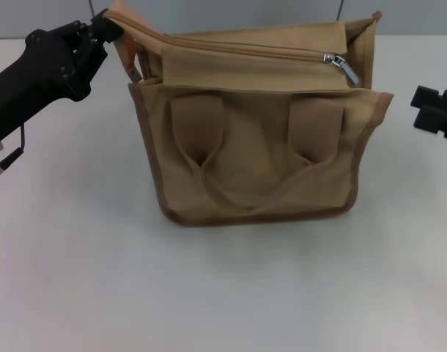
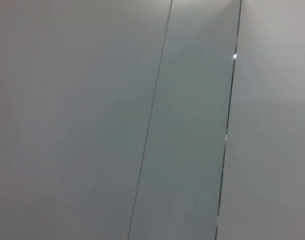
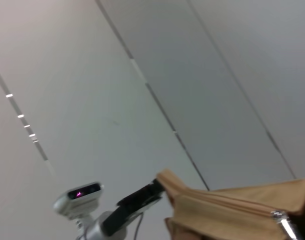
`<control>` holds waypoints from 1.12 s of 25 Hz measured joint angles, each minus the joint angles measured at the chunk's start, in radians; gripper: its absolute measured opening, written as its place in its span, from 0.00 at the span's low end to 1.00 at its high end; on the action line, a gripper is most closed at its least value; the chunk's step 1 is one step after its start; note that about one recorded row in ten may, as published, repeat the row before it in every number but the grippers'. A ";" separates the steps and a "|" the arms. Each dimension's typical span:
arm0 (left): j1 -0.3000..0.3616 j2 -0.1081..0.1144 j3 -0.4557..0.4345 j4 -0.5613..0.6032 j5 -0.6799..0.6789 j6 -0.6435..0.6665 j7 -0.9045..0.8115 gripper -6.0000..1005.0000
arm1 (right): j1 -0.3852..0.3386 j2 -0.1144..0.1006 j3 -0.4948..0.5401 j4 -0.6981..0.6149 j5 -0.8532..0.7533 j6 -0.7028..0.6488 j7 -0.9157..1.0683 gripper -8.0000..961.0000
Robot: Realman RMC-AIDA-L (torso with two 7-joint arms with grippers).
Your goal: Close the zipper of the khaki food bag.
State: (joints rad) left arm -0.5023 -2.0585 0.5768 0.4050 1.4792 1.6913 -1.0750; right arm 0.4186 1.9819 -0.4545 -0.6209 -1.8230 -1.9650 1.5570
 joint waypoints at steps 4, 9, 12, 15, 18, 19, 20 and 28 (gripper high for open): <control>0.001 0.000 0.000 0.001 0.000 -0.008 -0.015 0.12 | -0.026 0.006 -0.018 0.023 -0.022 -0.063 -0.179 0.74; 0.000 0.005 -0.002 0.007 0.000 -0.012 -0.038 0.12 | -0.065 0.036 -0.042 0.025 -0.145 -0.081 -0.431 0.73; -0.002 0.012 0.000 0.008 0.007 -0.015 -0.061 0.12 | -0.068 0.055 -0.043 0.044 -0.211 -0.060 -0.506 0.73; -0.002 0.021 0.005 0.008 0.008 -0.020 -0.093 0.13 | -0.064 0.063 -0.043 0.049 -0.230 -0.043 -0.515 0.73; 0.000 0.027 0.012 0.009 0.013 -0.037 -0.120 0.13 | -0.061 0.071 -0.043 0.050 -0.238 -0.025 -0.518 0.73; 0.001 0.028 0.017 0.009 0.014 -0.045 -0.125 0.13 | -0.060 0.073 -0.044 0.050 -0.238 -0.023 -0.519 0.73; 0.002 0.030 0.021 0.009 0.017 -0.051 -0.128 0.13 | -0.060 0.075 -0.044 0.050 -0.239 -0.022 -0.520 0.73; 0.044 0.036 0.026 0.033 0.039 -0.021 -0.101 0.31 | -0.044 0.080 -0.052 0.052 -0.240 -0.021 -0.517 0.73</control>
State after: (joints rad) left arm -0.4583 -2.0226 0.6028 0.4385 1.5186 1.6699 -1.1757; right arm 0.3749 2.0617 -0.5066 -0.5692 -2.0634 -1.9863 1.0402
